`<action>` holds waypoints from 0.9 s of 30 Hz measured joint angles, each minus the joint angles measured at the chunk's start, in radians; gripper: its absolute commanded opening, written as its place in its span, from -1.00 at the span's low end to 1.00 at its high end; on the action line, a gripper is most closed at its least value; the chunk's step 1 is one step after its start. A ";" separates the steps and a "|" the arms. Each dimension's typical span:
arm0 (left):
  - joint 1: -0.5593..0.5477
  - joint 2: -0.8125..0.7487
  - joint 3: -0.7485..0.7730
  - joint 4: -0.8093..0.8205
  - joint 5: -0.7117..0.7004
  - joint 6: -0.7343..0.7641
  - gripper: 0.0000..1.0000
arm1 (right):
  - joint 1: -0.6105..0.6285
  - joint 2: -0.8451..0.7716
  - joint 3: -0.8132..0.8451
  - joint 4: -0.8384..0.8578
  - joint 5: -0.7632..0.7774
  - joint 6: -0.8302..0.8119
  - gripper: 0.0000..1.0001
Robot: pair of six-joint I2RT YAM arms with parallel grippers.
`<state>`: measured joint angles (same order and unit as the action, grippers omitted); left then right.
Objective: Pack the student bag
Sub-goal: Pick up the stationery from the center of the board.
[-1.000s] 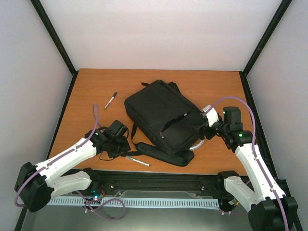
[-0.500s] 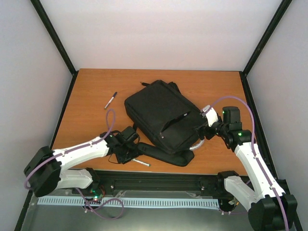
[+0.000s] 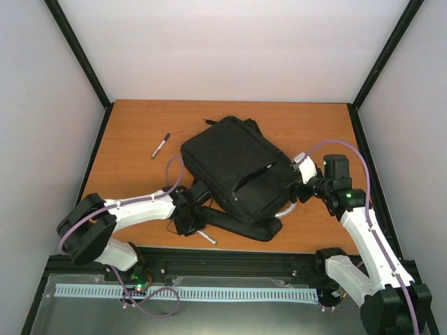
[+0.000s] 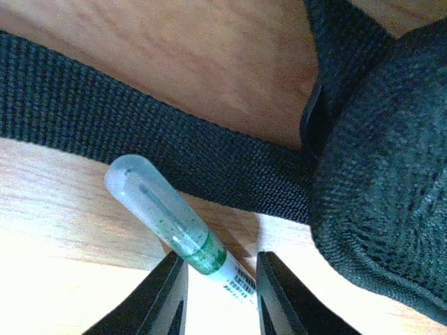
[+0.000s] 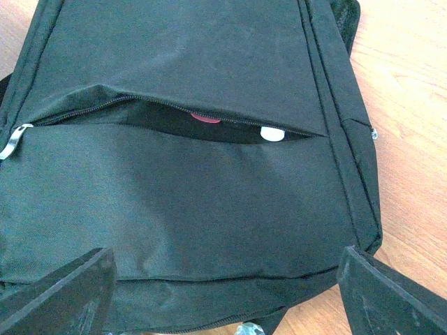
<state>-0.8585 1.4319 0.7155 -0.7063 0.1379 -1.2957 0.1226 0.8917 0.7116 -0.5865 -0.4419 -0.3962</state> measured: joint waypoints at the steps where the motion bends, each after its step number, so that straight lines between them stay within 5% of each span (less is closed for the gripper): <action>1: 0.000 0.006 0.008 -0.005 -0.008 0.009 -0.46 | 0.000 -0.001 0.000 0.000 0.000 0.000 0.76; 12: 0.018 0.017 0.081 -0.107 -0.175 0.157 -0.50 | 0.000 -0.016 0.000 0.000 -0.012 -0.005 0.75; 27: 0.010 0.052 0.067 -0.079 -0.058 0.149 -0.50 | 0.000 -0.028 0.000 0.000 -0.022 -0.008 0.76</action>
<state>-0.8482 1.4837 0.7822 -0.7856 0.0803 -1.1465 0.1226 0.8635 0.7116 -0.5869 -0.4637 -0.4038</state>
